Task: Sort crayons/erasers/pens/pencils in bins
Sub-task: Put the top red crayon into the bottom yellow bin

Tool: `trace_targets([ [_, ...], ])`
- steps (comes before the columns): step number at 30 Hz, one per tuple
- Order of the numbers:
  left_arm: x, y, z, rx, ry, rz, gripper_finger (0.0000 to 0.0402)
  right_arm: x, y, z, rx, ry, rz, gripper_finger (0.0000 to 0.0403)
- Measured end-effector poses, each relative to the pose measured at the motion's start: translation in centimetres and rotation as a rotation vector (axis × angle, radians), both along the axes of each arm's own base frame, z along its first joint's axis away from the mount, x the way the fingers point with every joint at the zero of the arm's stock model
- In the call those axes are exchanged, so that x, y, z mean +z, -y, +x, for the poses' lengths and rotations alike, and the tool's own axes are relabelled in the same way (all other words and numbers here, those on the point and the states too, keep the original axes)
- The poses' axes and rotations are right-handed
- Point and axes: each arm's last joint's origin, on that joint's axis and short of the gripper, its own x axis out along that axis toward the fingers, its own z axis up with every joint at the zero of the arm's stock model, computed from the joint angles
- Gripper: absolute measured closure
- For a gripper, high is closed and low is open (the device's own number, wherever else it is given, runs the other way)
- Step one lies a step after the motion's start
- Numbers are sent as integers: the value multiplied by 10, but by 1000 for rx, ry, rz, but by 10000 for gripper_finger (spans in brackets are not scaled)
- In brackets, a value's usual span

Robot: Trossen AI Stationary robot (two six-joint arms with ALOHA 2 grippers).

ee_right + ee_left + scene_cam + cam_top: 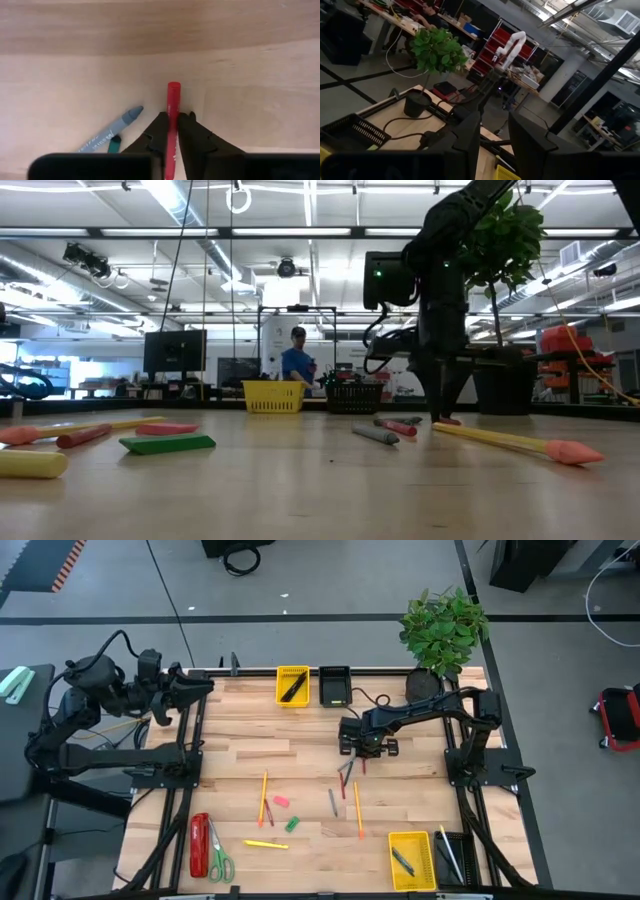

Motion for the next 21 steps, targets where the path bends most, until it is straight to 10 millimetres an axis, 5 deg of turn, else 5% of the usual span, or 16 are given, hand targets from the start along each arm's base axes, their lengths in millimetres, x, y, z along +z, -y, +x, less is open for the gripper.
trace_targets([
  [6, 0, 0, 0, 0, -1, 4, 293, 12, -6, -2, 77, 37, 1, 377],
  [15, 0, -1, 1, 18, -12, 55, 303, 60, -22, -28, 168, 71, 9, 377],
  [21, 0, -2, 0, 80, -18, 76, 305, 100, -57, -47, 208, 204, 114, 377],
])
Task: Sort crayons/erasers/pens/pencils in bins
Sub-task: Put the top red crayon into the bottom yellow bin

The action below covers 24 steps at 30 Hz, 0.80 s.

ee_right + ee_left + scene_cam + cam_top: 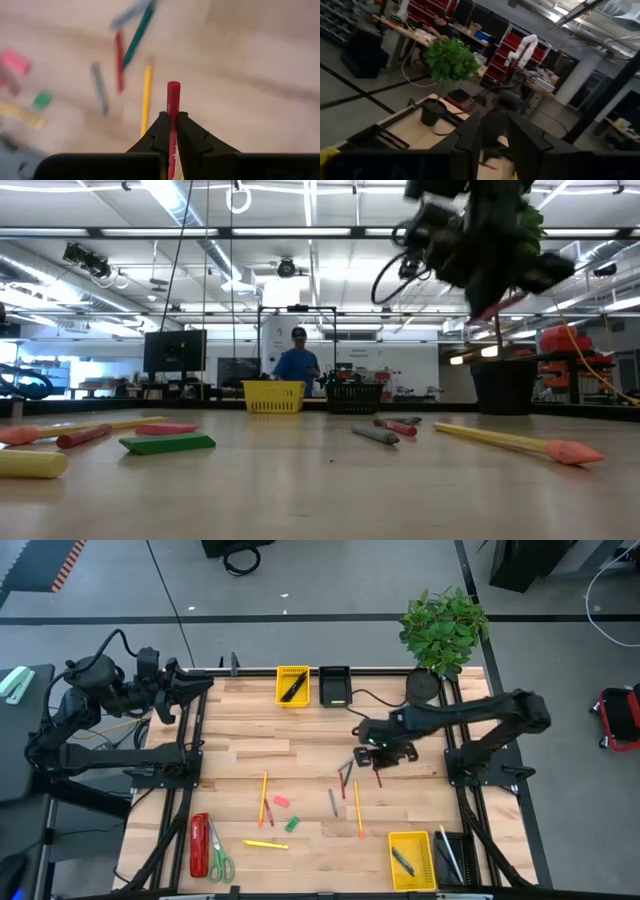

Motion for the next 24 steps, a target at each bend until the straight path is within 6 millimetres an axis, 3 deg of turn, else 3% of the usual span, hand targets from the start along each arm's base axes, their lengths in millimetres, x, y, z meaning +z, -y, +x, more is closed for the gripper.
trace_targets([
  [5, 0, -1, 0, 41, -3, 11, 307, 25, -51, -22, 74, 59, 78, 377],
  [9, 0, 0, 0, 15, 8, -26, 306, 32, -95, -37, 149, 74, 145, 376],
  [16, 0, 1, 0, -50, 7, -31, 305, 17, -156, -51, 221, -2, 199, 376],
  [24, -3, 4, 0, -149, -13, -91, 306, -5, -200, -59, 275, -51, 221, 376],
])
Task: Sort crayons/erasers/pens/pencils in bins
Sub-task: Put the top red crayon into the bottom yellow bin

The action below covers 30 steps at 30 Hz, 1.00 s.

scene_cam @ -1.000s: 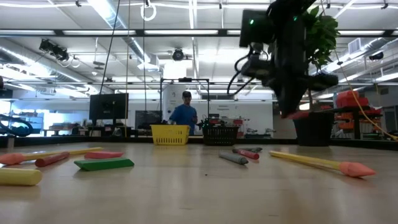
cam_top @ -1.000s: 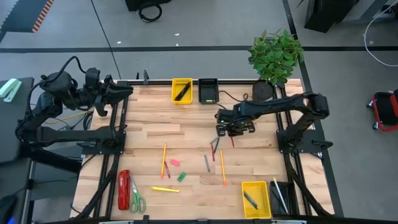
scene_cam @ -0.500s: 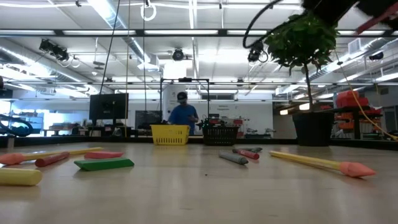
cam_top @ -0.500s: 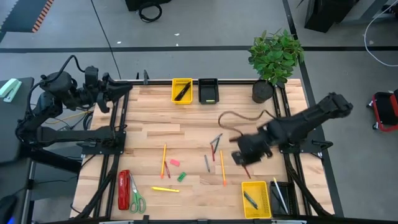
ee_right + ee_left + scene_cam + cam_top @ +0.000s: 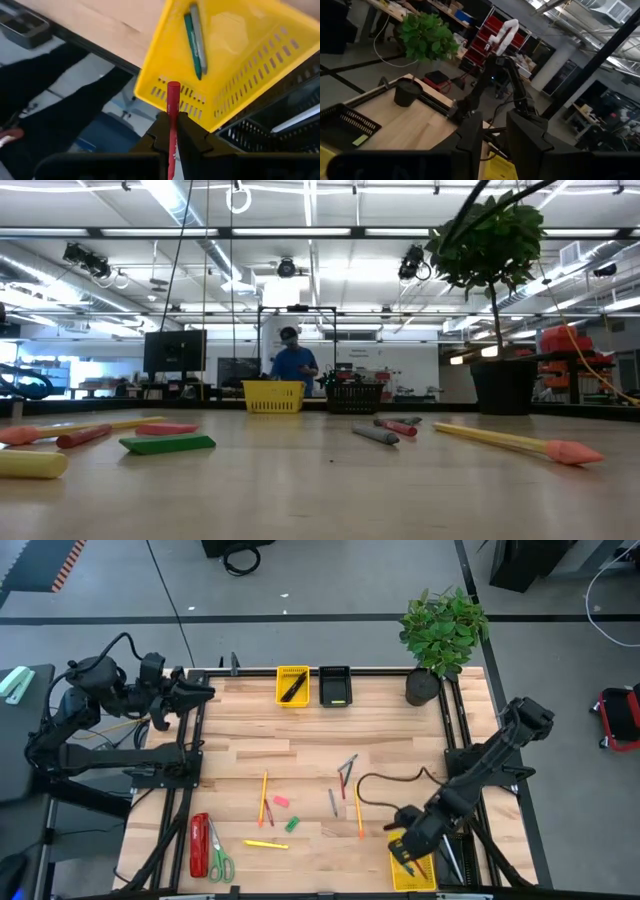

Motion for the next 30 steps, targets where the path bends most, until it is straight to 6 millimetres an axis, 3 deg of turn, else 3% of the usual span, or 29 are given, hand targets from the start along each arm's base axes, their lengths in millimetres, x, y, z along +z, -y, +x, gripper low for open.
trace_targets([
  [4, 1, -1, 0, 22, 11, -11, 307, -10, -10, -4, 40, -9, -40, 376],
  [10, 0, -7, -1, 237, 33, -151, 312, -23, -17, -5, 106, 6, -106, 375],
  [20, 1, -7, -1, 239, 64, -218, 306, -33, -14, 1, 72, 44, -227, 354],
  [30, 1, -7, -1, 227, 79, -274, 312, -33, -12, 2, 33, 28, -226, 331],
])
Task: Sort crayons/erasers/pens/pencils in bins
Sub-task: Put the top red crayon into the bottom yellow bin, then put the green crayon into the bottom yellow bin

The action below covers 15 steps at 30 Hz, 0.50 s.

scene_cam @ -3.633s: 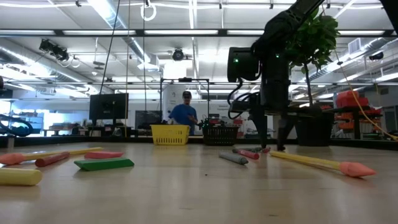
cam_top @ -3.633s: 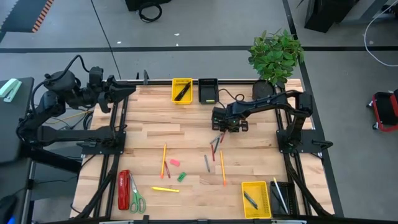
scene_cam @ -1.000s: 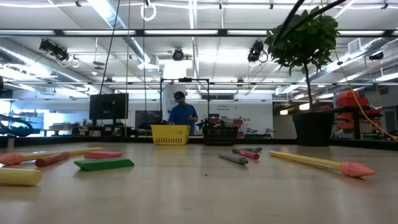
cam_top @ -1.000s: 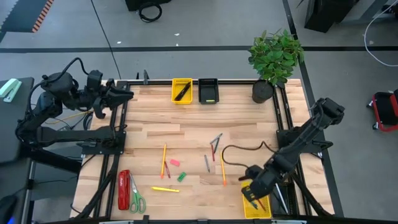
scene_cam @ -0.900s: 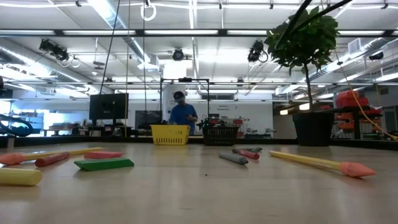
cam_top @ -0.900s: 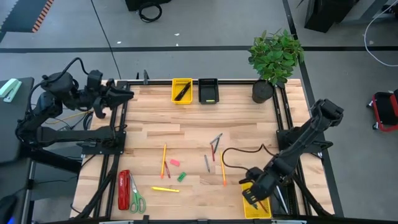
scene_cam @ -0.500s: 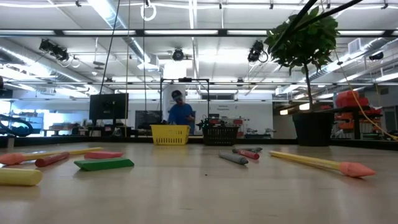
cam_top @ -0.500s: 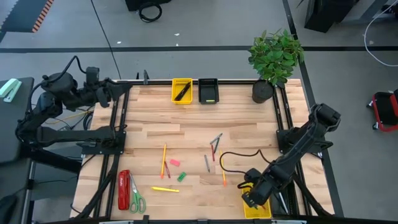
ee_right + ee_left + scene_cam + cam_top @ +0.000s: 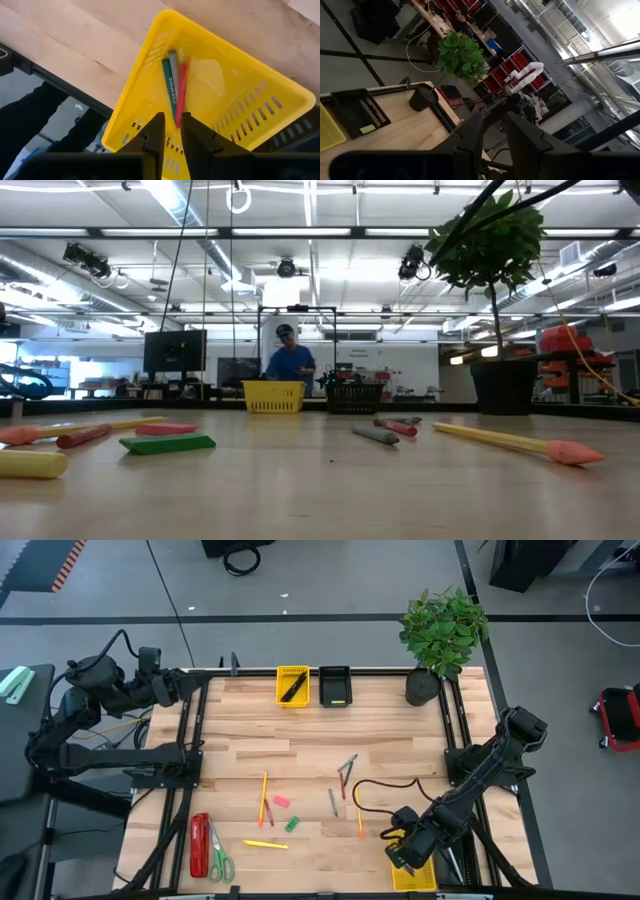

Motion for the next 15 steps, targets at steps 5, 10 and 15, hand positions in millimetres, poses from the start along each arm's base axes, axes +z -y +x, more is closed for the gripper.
trace_targets([
  [5, 0, 0, 0, -8, 1, -1, 306, 1, 0, 0, -10, -17, 20, 292],
  [10, 0, 2, 0, -56, 1, -1, 304, 21, 16, 4, -113, 20, 75, 263],
  [15, 0, 1, 3, -67, -11, 10, 307, 42, 53, 18, -266, 117, 54, 262],
])
